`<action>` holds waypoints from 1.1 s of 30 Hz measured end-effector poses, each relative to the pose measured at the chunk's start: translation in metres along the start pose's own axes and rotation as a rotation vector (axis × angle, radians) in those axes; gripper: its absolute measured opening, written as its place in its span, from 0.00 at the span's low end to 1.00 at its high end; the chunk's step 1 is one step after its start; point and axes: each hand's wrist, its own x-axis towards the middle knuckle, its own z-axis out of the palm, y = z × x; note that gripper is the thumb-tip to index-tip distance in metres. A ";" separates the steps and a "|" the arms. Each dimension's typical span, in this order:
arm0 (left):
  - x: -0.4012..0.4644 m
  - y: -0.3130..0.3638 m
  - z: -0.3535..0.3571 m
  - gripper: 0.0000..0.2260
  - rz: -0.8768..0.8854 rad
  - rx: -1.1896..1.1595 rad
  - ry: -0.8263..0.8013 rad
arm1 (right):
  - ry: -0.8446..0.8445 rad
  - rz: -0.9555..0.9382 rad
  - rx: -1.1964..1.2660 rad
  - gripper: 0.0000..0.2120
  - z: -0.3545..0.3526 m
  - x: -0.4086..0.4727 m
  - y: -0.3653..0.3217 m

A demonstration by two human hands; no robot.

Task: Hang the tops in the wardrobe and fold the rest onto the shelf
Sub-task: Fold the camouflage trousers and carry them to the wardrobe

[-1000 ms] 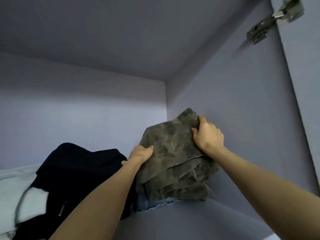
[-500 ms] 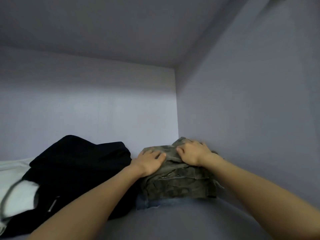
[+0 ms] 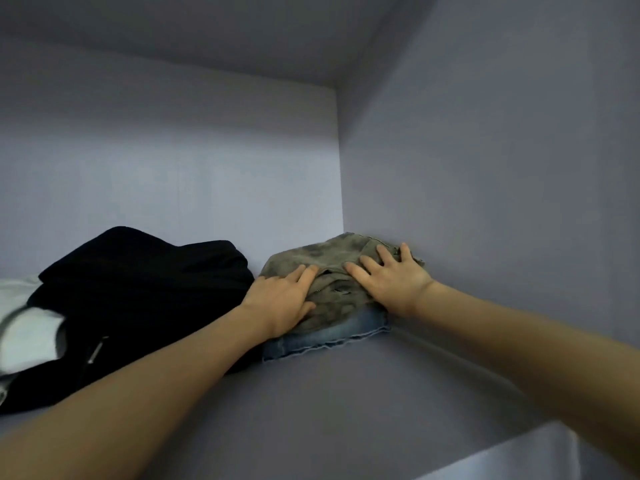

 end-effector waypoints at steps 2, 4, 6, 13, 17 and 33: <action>0.004 -0.002 -0.001 0.25 -0.075 -0.019 0.054 | 0.093 0.028 0.063 0.31 -0.006 0.015 0.006; 0.005 0.000 0.001 0.26 -0.114 0.009 0.006 | 0.076 0.060 0.166 0.34 -0.002 0.022 0.001; 0.003 0.008 0.010 0.27 -0.103 0.052 -0.143 | -0.073 0.042 0.266 0.38 0.015 0.019 -0.008; -0.013 0.025 -0.012 0.38 -0.171 -0.022 -0.433 | -0.266 0.057 0.596 0.37 0.021 -0.013 -0.011; -0.041 0.033 -0.041 0.33 -0.209 -0.123 -0.312 | -0.158 0.073 0.644 0.32 0.003 -0.054 -0.011; -0.216 0.228 -0.036 0.13 0.243 -1.007 0.477 | 0.340 0.682 0.828 0.16 -0.038 -0.399 -0.067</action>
